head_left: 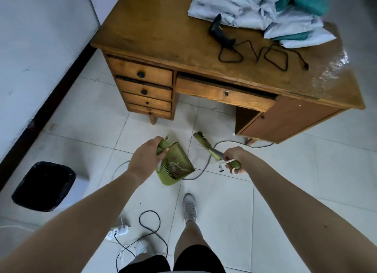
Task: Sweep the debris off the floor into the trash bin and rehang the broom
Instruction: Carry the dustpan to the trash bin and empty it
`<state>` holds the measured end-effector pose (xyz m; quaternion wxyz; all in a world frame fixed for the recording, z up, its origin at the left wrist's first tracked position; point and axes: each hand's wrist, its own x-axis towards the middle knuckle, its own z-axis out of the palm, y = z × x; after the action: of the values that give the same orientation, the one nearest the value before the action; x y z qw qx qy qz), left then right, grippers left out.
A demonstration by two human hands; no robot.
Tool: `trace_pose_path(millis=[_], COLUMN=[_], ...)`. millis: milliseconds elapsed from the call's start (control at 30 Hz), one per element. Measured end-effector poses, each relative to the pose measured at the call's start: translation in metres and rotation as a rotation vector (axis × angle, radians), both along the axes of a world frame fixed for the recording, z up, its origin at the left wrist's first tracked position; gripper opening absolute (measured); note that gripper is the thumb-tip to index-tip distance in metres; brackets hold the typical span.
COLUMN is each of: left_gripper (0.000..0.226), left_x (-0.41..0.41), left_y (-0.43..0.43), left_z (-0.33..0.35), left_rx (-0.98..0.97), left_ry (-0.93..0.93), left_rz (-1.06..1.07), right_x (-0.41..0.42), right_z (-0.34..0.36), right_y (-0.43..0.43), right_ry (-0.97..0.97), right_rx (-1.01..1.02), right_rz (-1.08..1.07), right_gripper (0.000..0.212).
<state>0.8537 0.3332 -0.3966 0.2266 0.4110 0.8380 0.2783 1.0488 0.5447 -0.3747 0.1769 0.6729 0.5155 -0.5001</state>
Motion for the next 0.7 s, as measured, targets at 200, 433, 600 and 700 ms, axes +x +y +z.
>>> trace_pose_path(millis=[200,433,600,700], left_gripper=[0.023,0.026,0.014,0.015], left_x=[0.019,0.038,0.041,0.04], left_y=[0.099,0.182,0.207,0.215], left_z=[-0.027,-0.054,-0.067,-0.07], left_rx=[-0.064,-0.082,-0.11,-0.105], left_ry=[0.001,0.007,0.013,0.01], left_rz=[-0.034,0.003,0.042,0.103], right_x=[0.003,0.01,0.004,0.007], right_z=[-0.036,-0.065,-0.08,-0.073], right_y=[0.073,0.134,0.149,0.146], right_ry=[-0.087,-0.14,-0.181,-0.149], right_rx=[0.016,-0.035,-0.121,-0.118], right_rz=[0.009,0.125,0.33,0.428], right_gripper=[0.018,0.014,0.028,0.034])
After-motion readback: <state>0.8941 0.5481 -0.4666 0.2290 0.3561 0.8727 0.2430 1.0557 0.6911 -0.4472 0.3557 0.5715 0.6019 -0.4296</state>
